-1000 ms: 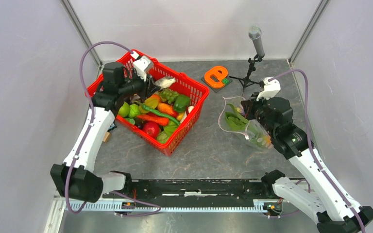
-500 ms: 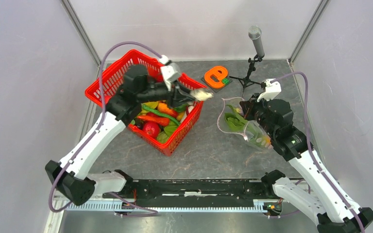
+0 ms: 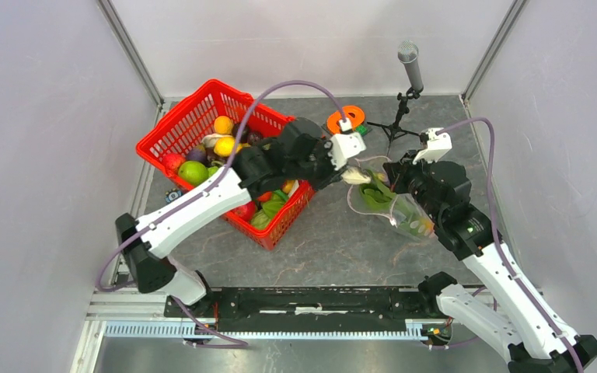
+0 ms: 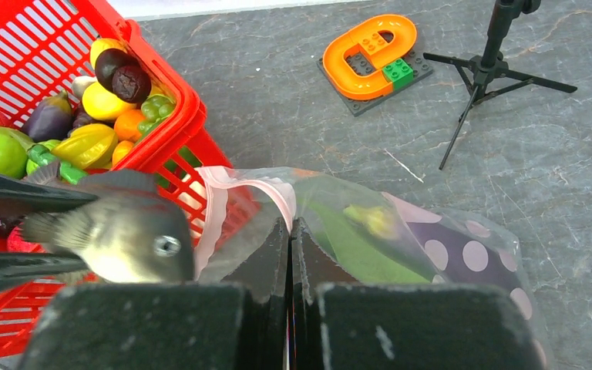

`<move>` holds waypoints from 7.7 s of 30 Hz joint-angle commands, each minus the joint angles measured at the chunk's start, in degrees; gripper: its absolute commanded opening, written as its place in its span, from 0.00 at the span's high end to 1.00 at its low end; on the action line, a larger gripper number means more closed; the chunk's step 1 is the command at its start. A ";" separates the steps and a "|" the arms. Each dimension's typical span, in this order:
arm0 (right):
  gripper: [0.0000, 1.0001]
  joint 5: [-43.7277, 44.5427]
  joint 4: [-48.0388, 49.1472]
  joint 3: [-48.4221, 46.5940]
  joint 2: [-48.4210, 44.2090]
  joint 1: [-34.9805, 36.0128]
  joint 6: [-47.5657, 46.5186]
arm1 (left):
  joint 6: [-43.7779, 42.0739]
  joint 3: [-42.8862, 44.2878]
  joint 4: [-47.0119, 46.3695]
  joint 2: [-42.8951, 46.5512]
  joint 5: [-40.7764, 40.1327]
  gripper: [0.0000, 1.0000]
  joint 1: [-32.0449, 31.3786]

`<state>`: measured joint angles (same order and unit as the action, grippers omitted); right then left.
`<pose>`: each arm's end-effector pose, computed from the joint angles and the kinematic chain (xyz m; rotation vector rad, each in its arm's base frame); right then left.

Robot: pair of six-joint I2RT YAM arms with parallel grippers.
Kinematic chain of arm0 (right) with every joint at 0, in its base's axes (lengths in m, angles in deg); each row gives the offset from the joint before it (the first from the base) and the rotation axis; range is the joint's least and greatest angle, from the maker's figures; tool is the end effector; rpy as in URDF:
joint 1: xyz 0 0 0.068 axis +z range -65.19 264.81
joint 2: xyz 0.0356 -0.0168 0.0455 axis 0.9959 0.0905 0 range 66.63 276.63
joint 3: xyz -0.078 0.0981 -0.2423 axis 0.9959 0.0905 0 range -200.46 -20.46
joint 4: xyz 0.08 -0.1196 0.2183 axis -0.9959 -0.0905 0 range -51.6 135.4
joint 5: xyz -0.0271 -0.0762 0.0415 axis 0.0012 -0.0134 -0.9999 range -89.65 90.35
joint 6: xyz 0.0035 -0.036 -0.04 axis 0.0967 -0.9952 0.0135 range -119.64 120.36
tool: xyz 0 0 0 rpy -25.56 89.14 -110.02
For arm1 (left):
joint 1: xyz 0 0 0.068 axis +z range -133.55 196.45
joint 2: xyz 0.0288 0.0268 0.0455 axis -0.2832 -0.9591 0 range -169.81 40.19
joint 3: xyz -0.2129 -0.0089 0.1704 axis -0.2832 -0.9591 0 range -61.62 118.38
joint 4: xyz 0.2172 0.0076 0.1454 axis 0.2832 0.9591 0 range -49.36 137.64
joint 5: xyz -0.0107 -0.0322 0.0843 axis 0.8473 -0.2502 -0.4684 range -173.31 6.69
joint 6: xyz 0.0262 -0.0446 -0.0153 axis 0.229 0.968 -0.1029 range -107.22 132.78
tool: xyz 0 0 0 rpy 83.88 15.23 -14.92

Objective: Place the food in the zip-top bag and seal the zipper
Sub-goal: Place the fake fish in the zipper food storage bag, then pick up the fake vegetable from the bin.

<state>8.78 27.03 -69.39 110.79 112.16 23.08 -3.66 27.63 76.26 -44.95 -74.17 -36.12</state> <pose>0.1586 0.0763 0.3520 0.0320 1.8322 0.4870 0.1965 -0.2661 0.3970 1.3027 1.7244 -0.5389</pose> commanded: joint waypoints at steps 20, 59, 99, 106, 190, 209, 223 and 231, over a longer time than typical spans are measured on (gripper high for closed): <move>0.99 0.10 4.63 4.05 -1.96 0.08 3.14 | 0.34 11.47 0.70 -6.42 -20.62 0.90 -12.45; 0.98 -2.98 8.83 6.21 -1.81 0.07 8.68 | -3.70 25.67 14.70 -20.81 -27.04 0.79 -21.30; 0.99 1.65 3.31 -3.48 -2.96 -0.15 4.05 | 18.29 -2.78 -10.65 6.22 -12.19 0.06 -8.61; 0.99 2.22 4.58 -0.18 -5.21 -0.20 5.97 | 29.53 -5.51 -10.90 6.09 -3.57 0.12 -5.75; 0.99 13.35 8.11 4.65 -7.82 -0.15 9.57 | 30.17 -9.77 -26.99 7.10 -2.02 0.08 -6.04; 0.99 17.52 5.22 2.97 -10.63 -0.17 4.98 | 31.96 -22.00 -13.58 17.81 -12.34 0.00 16.84; 0.97 16.15 5.40 3.48 -10.10 -0.20 3.24 | 23.04 -16.78 7.51 11.34 -0.01 0.00 30.69; 0.97 15.37 5.61 2.80 -9.60 -0.20 1.44 | 20.89 -10.43 11.94 5.01 -5.74 0.00 31.72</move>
<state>24.54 30.04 -65.96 101.22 112.03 26.30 20.12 13.43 85.57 -40.14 -78.28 -5.33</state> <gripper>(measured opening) 0.030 0.994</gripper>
